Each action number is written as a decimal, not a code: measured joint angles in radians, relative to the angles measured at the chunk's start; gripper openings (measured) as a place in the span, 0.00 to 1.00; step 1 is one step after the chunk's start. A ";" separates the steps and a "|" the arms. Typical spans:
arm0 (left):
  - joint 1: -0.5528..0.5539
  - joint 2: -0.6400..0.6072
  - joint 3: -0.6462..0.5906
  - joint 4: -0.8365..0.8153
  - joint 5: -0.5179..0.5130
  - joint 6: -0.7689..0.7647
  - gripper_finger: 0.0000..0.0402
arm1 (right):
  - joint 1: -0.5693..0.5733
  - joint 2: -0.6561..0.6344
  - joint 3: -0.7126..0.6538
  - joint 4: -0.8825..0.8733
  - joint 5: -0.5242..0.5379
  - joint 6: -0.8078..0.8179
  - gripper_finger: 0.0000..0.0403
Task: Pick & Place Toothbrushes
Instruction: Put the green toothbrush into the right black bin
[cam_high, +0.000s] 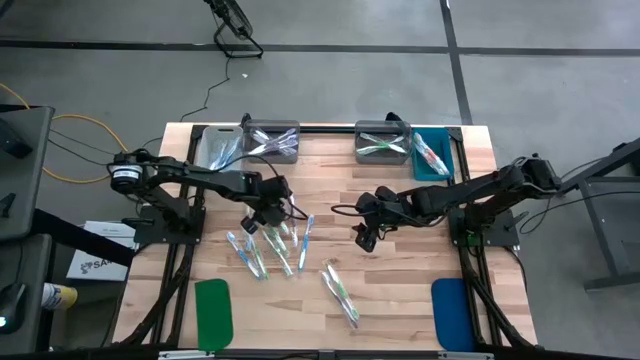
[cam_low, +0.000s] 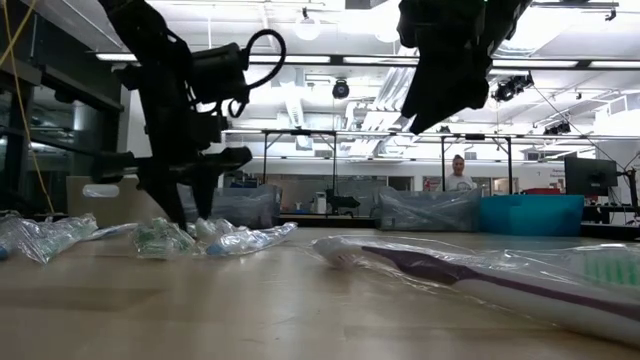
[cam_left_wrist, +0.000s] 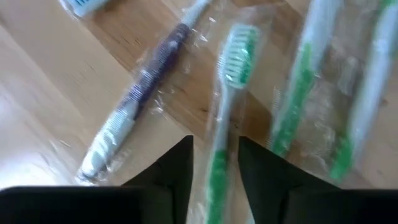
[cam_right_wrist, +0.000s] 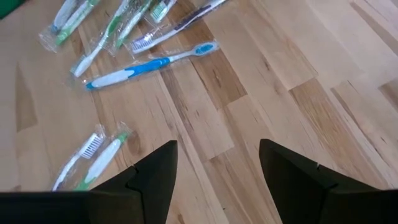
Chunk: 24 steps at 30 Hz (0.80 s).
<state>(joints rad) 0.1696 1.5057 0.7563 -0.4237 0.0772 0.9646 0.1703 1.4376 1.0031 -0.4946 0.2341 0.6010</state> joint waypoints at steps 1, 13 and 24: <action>0.000 -0.002 0.000 -0.004 0.000 0.000 0.28 | 0.000 0.000 0.000 0.002 0.000 0.000 0.55; 0.000 -0.002 0.000 0.006 -0.012 0.000 0.01 | 0.000 0.000 0.000 0.010 -0.001 0.001 0.55; 0.000 -0.019 0.000 0.004 -0.022 0.000 0.00 | 0.000 0.000 0.000 0.013 -0.001 0.005 0.55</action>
<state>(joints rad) 0.1696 1.4869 0.7567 -0.4202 0.0555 0.9644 0.1703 1.4376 1.0031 -0.4820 0.2335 0.6062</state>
